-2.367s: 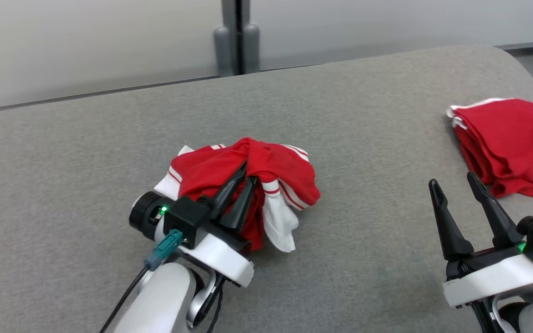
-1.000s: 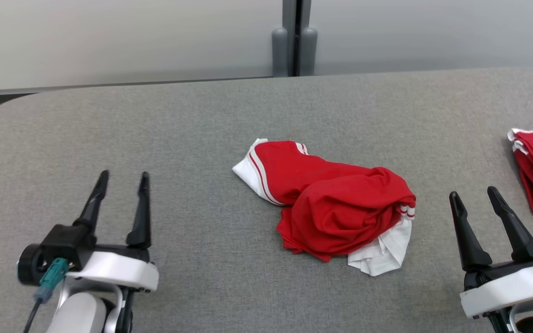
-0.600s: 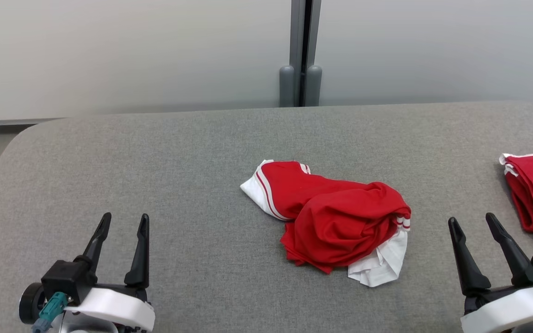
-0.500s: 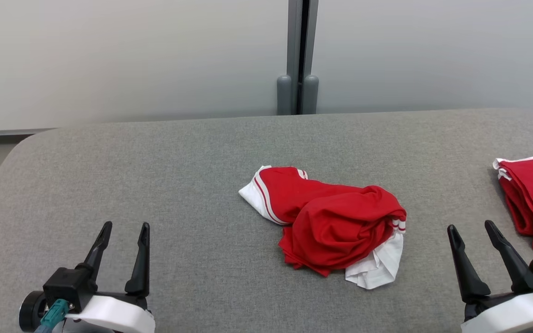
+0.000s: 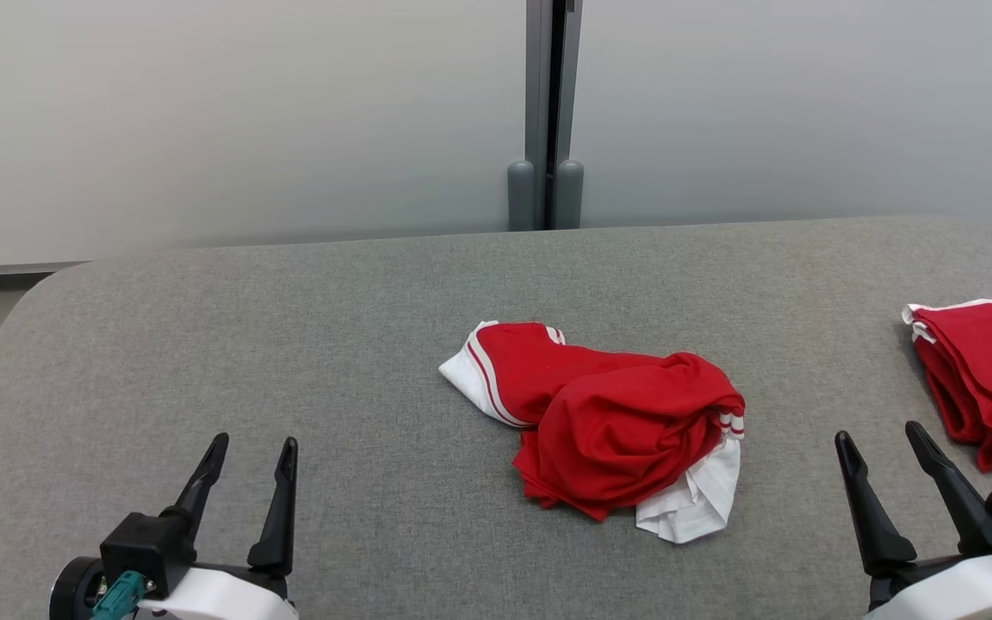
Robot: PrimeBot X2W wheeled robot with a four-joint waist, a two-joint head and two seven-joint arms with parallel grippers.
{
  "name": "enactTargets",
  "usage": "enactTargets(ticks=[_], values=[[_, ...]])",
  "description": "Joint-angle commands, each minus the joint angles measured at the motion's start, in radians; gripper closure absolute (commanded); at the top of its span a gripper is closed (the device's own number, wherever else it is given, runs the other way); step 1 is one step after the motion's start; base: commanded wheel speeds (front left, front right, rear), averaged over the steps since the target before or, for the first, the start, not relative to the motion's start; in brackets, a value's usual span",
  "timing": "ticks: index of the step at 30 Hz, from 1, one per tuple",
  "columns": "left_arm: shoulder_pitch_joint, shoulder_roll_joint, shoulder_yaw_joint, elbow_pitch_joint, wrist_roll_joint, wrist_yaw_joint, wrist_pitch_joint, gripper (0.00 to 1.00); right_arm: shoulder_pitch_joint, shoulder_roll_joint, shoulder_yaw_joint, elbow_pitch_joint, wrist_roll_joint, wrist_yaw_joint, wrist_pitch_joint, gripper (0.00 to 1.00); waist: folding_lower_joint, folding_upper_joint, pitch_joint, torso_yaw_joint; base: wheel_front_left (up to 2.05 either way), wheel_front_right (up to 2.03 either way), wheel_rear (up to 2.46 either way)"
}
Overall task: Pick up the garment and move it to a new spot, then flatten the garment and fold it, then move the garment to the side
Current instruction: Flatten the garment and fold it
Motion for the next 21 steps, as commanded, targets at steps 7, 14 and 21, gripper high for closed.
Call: enactTargets(ticks=[7,14,21], values=[[-0.001,0.005,-0.010,0.007,-0.007,0.002,0.003,0.00,0.008,0.006,-0.009,-0.011,-0.002,0.000,0.008,0.00,0.0000,-0.0001,0.000,0.000,0.00,0.00,0.00],[-0.016,0.008,-0.016,0.014,-0.012,0.002,0.000,0.00,0.009,0.015,-0.008,-0.006,0.004,0.000,0.005,0.00,0.0000,-0.0001,0.004,-0.002,0.00,0.00,0.00],[-0.057,-0.005,-0.034,0.005,-0.004,-0.003,-0.001,0.00,-0.014,-0.011,0.108,0.031,0.023,0.000,0.025,0.00,0.0000,-0.0001,0.033,0.034,0.00,0.00,0.00]])
